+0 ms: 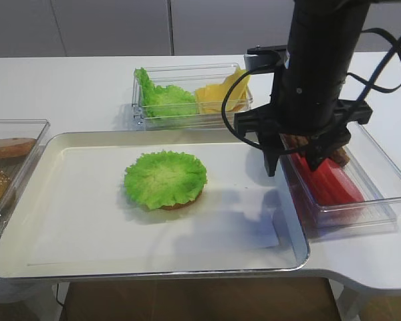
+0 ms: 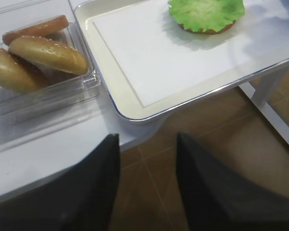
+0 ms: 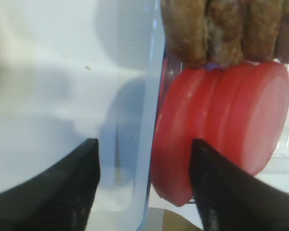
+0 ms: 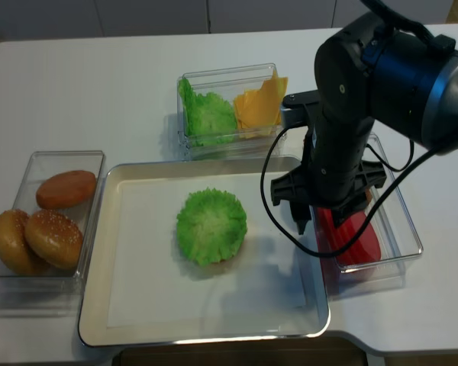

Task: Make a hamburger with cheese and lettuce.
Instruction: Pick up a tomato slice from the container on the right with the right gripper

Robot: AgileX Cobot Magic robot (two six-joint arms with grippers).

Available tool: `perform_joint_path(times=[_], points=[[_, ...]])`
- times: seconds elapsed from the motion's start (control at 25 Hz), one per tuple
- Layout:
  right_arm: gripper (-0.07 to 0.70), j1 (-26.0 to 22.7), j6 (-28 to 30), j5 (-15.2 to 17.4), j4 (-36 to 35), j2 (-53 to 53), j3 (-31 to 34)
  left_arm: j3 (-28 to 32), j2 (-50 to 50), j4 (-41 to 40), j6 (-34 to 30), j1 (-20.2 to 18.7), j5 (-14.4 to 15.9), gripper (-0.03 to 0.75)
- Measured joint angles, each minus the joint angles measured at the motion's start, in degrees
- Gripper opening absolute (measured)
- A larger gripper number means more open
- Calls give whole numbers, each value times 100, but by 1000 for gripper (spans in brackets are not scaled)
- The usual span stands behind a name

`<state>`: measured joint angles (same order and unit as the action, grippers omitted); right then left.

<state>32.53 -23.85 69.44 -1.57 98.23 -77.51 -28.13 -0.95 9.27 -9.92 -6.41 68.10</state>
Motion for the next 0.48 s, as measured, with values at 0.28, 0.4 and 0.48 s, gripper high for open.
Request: perform_joint_path(times=[0.28,0.4,0.48], points=[[433,0,0,0,2,0,0,0,0,0,0,0,0,295],[427,0,0,-11,2,0,0,0,0,0,0,0,0,295],[426,0,-20,-40,2,0,0,0,0,0,0,0,0,295]])
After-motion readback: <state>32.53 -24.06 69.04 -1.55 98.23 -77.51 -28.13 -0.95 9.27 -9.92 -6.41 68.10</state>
